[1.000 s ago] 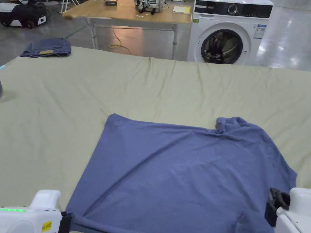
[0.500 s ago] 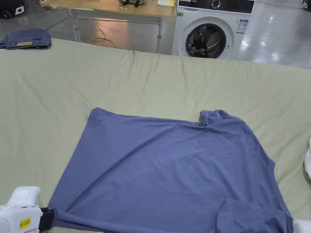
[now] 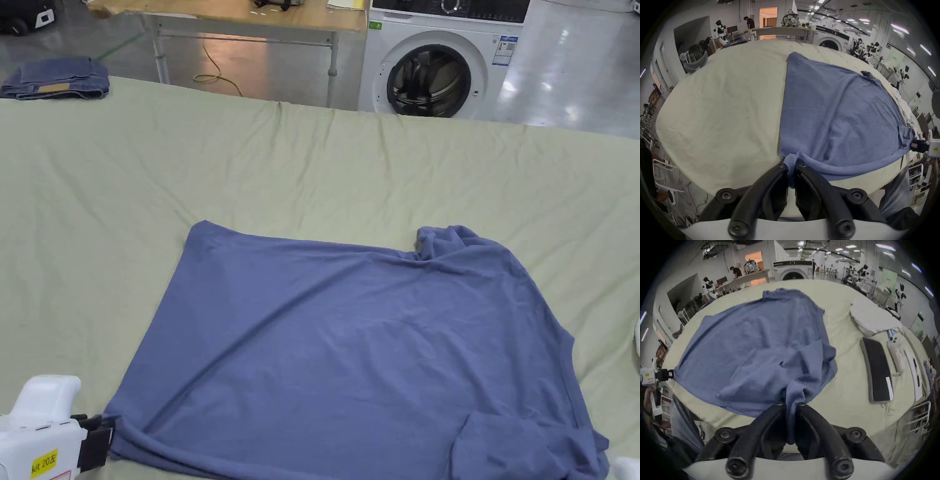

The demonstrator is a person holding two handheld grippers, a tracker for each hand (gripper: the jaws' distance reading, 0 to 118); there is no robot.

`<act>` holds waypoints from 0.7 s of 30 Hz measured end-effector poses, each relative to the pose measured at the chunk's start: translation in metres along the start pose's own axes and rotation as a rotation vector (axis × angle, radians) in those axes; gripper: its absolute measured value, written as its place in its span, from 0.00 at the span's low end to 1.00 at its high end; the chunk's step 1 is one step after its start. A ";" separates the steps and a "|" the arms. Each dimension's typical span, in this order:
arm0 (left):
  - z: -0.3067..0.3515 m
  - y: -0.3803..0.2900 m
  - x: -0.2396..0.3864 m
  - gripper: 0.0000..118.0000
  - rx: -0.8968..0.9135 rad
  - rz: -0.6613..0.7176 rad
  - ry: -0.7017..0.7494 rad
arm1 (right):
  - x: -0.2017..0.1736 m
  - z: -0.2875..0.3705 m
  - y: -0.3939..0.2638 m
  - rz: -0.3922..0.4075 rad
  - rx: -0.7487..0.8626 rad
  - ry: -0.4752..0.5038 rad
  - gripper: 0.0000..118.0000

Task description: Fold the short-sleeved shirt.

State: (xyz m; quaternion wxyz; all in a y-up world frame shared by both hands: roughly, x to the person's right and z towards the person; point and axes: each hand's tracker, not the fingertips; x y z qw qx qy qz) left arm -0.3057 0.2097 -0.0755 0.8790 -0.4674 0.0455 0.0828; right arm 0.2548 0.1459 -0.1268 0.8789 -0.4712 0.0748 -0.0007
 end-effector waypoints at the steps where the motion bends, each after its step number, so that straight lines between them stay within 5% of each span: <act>1: 0.003 0.005 0.001 0.01 0.015 -0.003 0.002 | 0.001 0.005 0.006 0.003 0.007 0.004 0.05; 10: 0.002 0.076 0.005 0.01 0.142 -0.056 -0.024 | -0.007 0.020 0.096 -0.071 0.136 0.031 0.05; 21: -0.067 0.154 0.010 0.01 0.149 -0.059 0.006 | -0.018 -0.050 0.177 -0.109 0.121 -0.006 0.05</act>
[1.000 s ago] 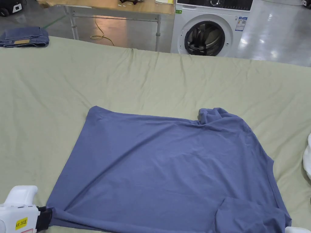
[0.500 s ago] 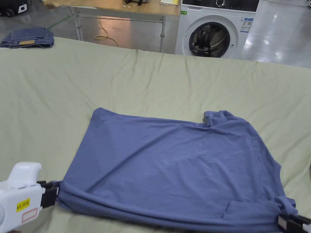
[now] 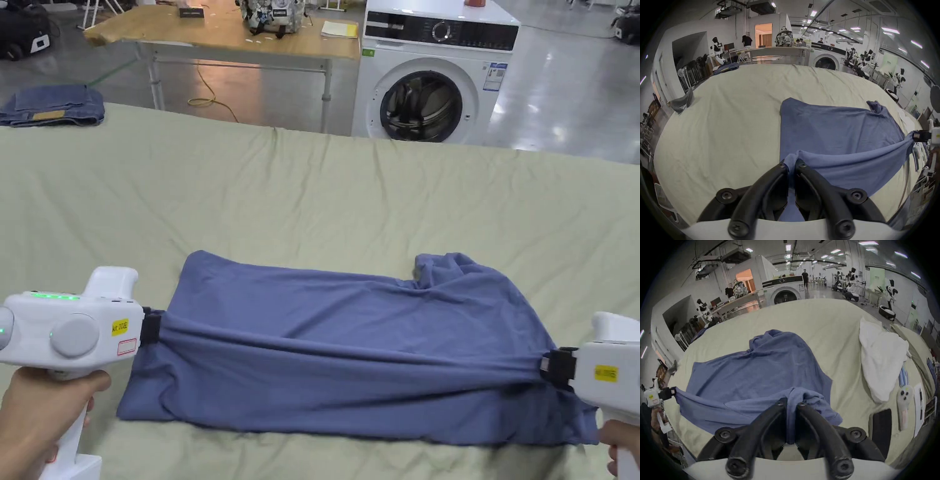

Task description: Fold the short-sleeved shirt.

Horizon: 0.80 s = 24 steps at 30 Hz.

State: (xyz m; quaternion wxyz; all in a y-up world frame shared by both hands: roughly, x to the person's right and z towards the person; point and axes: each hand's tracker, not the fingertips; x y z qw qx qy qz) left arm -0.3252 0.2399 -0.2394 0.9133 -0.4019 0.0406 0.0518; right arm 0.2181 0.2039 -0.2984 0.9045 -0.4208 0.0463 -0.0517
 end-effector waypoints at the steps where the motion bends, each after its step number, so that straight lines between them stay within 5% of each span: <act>1: -0.007 0.003 0.000 0.01 -0.015 -0.001 0.001 | -0.001 -0.007 0.002 0.025 -0.014 -0.019 0.05; 8: -0.042 0.007 0.006 0.01 -0.073 -0.021 -0.004 | 0.001 -0.058 0.003 0.123 -0.046 -0.108 0.10; 10: -0.044 0.006 0.009 0.02 -0.074 -0.033 0.009 | -0.001 -0.058 0.000 0.140 -0.032 -0.119 0.26; 11: -0.042 0.006 0.008 0.09 -0.065 -0.035 0.015 | -0.002 -0.056 0.000 0.151 -0.012 -0.145 0.43; 13: -0.032 0.006 0.007 0.28 -0.036 -0.021 0.021 | -0.002 -0.048 0.000 0.156 0.035 -0.152 0.59; 15: -0.016 0.007 0.005 0.46 0.009 0.004 0.006 | -0.004 -0.035 0.002 0.139 0.116 -0.120 0.59; 22: 0.042 -0.013 0.025 0.48 0.241 -0.017 -0.035 | -0.037 0.006 -0.011 0.148 0.376 -0.031 0.57; 24: 0.056 -0.021 0.033 0.42 0.300 -0.018 -0.036 | -0.050 0.014 -0.017 0.170 0.414 -0.016 0.30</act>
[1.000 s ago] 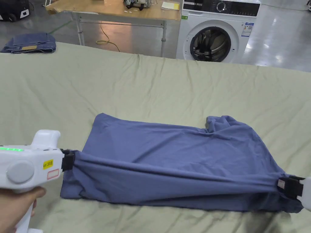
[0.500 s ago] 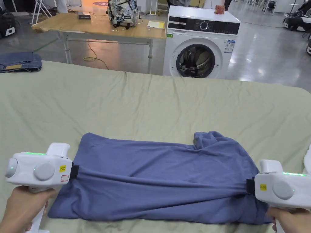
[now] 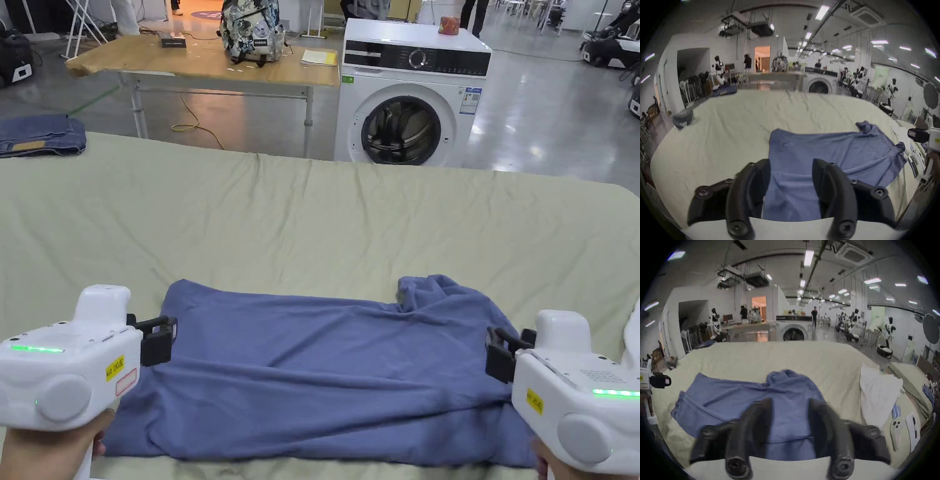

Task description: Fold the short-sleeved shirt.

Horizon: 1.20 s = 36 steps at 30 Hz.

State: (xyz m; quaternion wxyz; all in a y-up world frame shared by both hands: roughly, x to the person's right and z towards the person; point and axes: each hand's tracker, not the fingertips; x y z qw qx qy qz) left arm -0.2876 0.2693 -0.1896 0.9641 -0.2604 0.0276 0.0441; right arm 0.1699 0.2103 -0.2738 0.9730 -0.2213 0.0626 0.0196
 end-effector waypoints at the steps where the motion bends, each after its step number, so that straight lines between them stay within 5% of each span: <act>1: 0.008 -0.003 0.005 0.31 0.037 -0.005 -0.003 | -0.012 0.010 0.000 0.008 0.016 -0.016 0.13; 2: 0.007 -0.007 0.006 0.10 0.058 -0.014 -0.001 | -0.017 0.014 -0.002 0.009 0.039 -0.026 0.03; 3: 0.013 -0.010 0.010 0.02 0.083 -0.030 -0.006 | -0.022 0.018 -0.003 0.000 0.058 -0.015 0.02; 9: 0.029 -0.023 0.029 0.00 0.127 -0.040 0.033 | -0.047 0.039 -0.007 -0.011 0.151 -0.028 0.00; 22: -0.011 -0.031 -0.055 0.00 -0.323 0.163 0.017 | -0.044 0.033 -0.030 0.034 0.027 -0.004 0.00; 24: -0.025 -0.033 -0.060 0.07 -0.385 0.156 0.043 | -0.040 0.031 -0.035 0.038 0.006 -0.009 0.00; 26: -0.030 -0.034 -0.055 0.49 -0.428 0.144 0.070 | -0.037 0.030 -0.040 0.042 -0.011 -0.015 0.00; 27: -0.035 -0.036 -0.056 0.63 -0.438 0.147 0.070 | -0.035 0.030 -0.042 0.044 -0.020 -0.020 0.00; 28: -0.040 -0.037 -0.056 0.68 -0.458 0.153 0.065 | -0.033 0.029 -0.044 0.045 -0.027 -0.025 0.00; 33: -0.071 -0.055 -0.041 0.66 -0.649 0.134 0.127 | -0.021 0.029 -0.054 0.034 -0.071 -0.045 0.00; 36: -0.074 -0.065 -0.032 0.57 -0.583 0.057 0.152 | -0.015 0.030 -0.058 0.030 -0.088 -0.057 0.00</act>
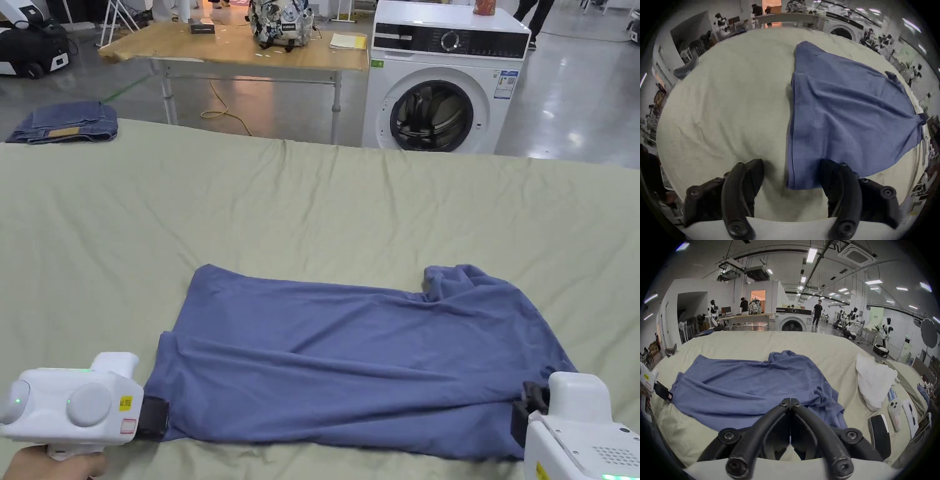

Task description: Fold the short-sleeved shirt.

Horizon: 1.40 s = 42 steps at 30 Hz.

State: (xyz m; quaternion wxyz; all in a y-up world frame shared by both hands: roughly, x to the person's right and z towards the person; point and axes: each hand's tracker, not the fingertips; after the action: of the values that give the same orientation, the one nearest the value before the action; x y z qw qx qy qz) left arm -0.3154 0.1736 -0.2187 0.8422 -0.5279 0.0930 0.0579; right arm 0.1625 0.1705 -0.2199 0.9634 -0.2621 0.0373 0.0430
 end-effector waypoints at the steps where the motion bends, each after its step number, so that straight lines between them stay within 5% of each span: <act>1: 0.002 0.000 0.002 0.49 0.003 0.005 -0.003 | 0.002 0.001 -0.001 -0.001 -0.004 -0.004 0.00; 3: 0.005 -0.001 0.002 0.16 0.023 -0.008 0.005 | 0.006 0.001 -0.003 -0.008 -0.013 -0.008 0.00; 4: 0.007 -0.001 0.002 0.08 0.031 -0.019 -0.009 | 0.009 0.001 -0.004 -0.012 -0.017 -0.007 0.00; 12: 0.032 -0.011 -0.017 0.01 0.101 -0.017 -0.077 | 0.057 0.003 -0.002 -0.053 -0.080 -0.052 0.00; 13: 0.036 -0.012 -0.019 0.01 0.108 -0.013 -0.088 | 0.065 0.008 0.004 -0.054 -0.095 -0.054 0.07; 15: 0.041 -0.015 -0.019 0.01 0.104 0.002 -0.111 | 0.080 0.007 0.007 -0.046 -0.125 -0.055 0.45; 16: 0.042 -0.017 -0.018 0.01 0.110 -0.006 -0.109 | 0.088 0.006 0.008 -0.037 -0.141 -0.046 0.45; 19: 0.042 -0.019 -0.013 0.01 0.109 -0.019 -0.102 | 0.107 -0.014 0.007 -0.024 -0.222 -0.028 0.76; 20: 0.042 -0.020 -0.012 0.01 0.108 -0.018 -0.103 | 0.109 -0.018 0.006 -0.025 -0.225 -0.010 0.76; 27: 0.039 -0.020 -0.010 0.01 0.098 -0.014 -0.106 | 0.092 -0.066 -0.017 -0.028 -0.393 0.070 0.71; 28: 0.039 -0.020 -0.010 0.01 0.096 -0.014 -0.108 | 0.089 -0.071 -0.020 -0.020 -0.420 0.074 0.56; 29: 0.039 -0.021 -0.011 0.01 0.096 -0.011 -0.110 | 0.084 -0.077 -0.025 -0.018 -0.440 0.074 0.25; 30: 0.039 -0.020 -0.012 0.01 0.096 -0.007 -0.111 | 0.081 -0.080 -0.028 -0.022 -0.438 0.078 0.11; 42: 0.057 -0.018 -0.016 0.01 0.145 0.013 -0.124 | 0.083 -0.045 -0.007 -0.062 -0.384 0.075 0.02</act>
State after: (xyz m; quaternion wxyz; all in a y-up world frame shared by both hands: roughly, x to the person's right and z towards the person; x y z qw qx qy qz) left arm -0.3219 0.2171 -0.1752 0.8821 -0.4601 0.0480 0.0891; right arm 0.2435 0.1463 -0.2631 0.8944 -0.4437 0.0562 0.0099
